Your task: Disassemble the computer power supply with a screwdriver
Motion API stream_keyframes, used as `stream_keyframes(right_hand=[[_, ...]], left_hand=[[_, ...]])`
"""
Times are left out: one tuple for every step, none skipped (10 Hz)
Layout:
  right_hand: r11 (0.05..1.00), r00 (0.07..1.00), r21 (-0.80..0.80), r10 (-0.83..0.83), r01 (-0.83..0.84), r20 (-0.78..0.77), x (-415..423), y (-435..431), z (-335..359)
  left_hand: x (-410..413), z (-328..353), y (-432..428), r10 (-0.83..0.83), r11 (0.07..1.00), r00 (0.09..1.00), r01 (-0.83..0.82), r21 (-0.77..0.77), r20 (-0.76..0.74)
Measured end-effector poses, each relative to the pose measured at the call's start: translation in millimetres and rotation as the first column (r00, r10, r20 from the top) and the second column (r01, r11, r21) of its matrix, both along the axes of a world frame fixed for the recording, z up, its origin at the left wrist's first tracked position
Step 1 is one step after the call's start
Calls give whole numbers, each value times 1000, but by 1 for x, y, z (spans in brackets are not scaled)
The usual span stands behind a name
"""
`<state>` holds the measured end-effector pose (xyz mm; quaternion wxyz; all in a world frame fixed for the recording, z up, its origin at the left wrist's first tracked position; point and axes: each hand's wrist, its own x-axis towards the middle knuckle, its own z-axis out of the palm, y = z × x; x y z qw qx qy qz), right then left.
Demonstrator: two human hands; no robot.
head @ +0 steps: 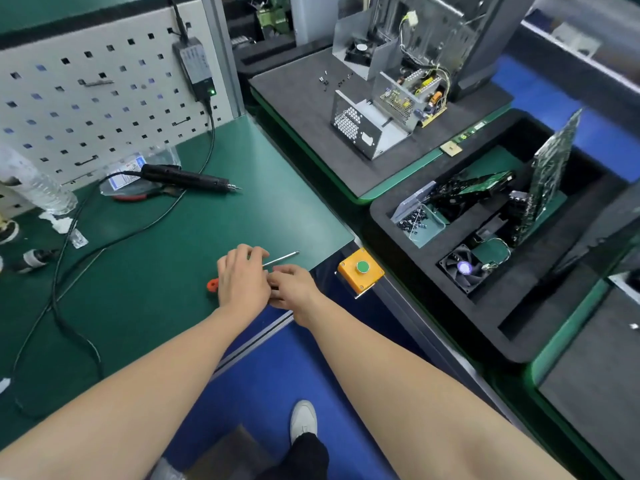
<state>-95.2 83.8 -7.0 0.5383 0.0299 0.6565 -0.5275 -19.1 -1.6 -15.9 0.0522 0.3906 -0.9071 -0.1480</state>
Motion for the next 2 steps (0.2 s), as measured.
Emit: stream_keyframes(right_hand=[[999,999,-29,-46,45,-10,-7,11,5],[991,992,-70,-118,114,-52,-12,23,10]], left_hand=[[-12,5,11,-67,998,996,68,9,-53],[-24,11,21,-51,985,995,64,162,-85]])
